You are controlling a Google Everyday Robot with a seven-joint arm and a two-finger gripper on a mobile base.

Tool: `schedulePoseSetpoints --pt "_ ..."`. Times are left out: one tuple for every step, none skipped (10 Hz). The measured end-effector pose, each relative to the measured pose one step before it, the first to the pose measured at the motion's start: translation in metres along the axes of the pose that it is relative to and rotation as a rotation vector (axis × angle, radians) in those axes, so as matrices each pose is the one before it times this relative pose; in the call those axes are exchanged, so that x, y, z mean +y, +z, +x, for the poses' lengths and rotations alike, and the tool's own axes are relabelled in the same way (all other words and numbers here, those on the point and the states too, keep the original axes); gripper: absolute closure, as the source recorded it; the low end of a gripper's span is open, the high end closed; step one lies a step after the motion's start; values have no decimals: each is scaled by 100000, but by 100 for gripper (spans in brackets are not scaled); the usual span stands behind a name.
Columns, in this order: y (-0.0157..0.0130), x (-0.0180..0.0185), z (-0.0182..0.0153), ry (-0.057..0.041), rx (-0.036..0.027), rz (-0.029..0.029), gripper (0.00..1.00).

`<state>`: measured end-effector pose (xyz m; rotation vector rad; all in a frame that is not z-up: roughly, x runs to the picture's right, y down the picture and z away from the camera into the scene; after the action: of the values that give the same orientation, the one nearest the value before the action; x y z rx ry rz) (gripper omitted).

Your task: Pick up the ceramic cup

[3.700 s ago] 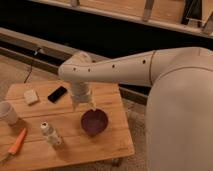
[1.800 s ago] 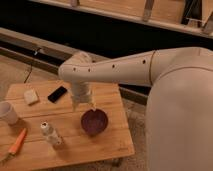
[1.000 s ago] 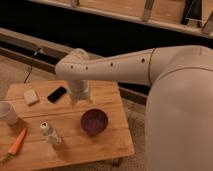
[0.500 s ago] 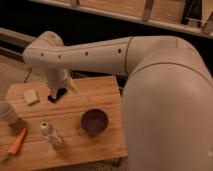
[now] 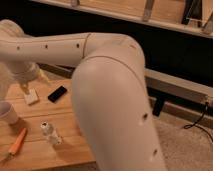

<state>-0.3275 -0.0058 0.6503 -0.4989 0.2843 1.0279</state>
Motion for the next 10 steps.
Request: schedulePoseSetpoints --pt "330 774 -488 -1849 628 919 35" --pt "726 1660 -1072 -3188 726 1030 35" --pt "849 2250 -1343 -3614 898 531 35" --pt "511 1219 -814 -1717 509 96 35" --pt "674 1537 -985 -1927 762 -356 35" --pt "821 1417 -1054 -1434 960 -838 35" --pt "544 845 -694 -447 544 -1539 35" --pt "690 676 -815 -152 412 -1816 35" --pt "794 558 -957 127 423 -2267 35" --pt "583 306 -591 15 222 -1420 35"
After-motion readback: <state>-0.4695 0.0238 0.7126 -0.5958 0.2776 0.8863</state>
